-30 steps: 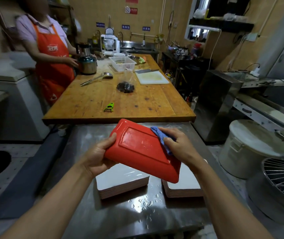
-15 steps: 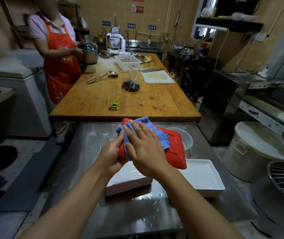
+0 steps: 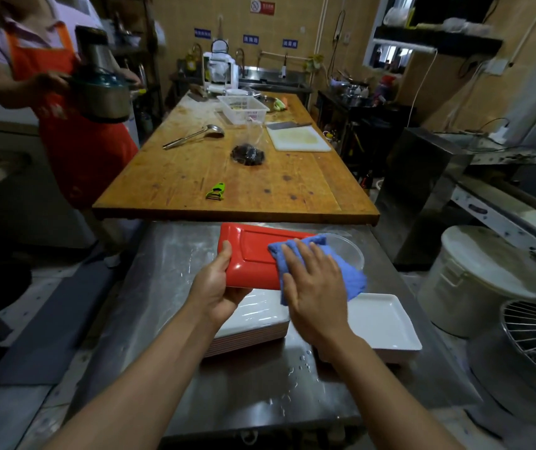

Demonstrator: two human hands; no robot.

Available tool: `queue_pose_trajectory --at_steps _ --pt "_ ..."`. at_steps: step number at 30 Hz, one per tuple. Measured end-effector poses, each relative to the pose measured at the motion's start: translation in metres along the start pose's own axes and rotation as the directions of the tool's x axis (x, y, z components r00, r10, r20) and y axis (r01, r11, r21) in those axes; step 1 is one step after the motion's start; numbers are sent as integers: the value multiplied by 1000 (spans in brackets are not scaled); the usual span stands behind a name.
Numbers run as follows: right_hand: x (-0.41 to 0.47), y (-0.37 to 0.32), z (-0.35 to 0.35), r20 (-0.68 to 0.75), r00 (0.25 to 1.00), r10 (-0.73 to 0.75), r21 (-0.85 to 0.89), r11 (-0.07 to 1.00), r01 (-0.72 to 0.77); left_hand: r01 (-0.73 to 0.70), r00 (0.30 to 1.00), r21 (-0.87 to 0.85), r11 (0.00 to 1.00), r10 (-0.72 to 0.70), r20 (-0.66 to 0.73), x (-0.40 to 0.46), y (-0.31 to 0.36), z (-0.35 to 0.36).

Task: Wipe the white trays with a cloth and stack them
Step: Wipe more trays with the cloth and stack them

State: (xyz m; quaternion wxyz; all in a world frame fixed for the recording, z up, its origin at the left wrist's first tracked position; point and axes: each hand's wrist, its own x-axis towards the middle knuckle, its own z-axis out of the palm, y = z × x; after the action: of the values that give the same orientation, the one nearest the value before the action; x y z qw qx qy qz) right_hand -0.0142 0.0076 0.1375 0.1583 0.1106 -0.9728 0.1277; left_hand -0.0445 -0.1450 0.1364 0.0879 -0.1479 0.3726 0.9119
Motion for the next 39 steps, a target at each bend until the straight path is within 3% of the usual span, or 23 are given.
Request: queue_pose_trajectory --at_steps 6,11,15,17,20,27,34,39 --pt "1 -45 7 -44 996 -83 -12 996 83 79 995 -27 997 -77 70 -5 -13 8" --pt "-3 -20 7 -41 990 -136 -50 990 134 57 998 -79 995 -54 35 -5 -12 0" --pt "-13 12 4 -145 989 14 8 1000 -13 48 999 -98 994 -50 -11 -4 -13 -15" --pt "-16 24 2 -173 975 139 150 982 -114 58 998 -81 995 -58 4 -4 -14 -25" --pt "-8 37 -5 -89 960 266 399 893 -210 64 997 -30 997 -63 55 -1 -12 -36" --pt "46 52 -42 149 963 226 562 781 -271 -2 973 105 995 -23 231 3 -2 -47" --pt "39 38 -27 131 936 327 606 721 -336 -39 992 -50 998 45 121 12 1 -34" --pt "12 31 -12 116 931 347 664 669 -332 -82 995 -70 994 85 49 17 -2 -29"
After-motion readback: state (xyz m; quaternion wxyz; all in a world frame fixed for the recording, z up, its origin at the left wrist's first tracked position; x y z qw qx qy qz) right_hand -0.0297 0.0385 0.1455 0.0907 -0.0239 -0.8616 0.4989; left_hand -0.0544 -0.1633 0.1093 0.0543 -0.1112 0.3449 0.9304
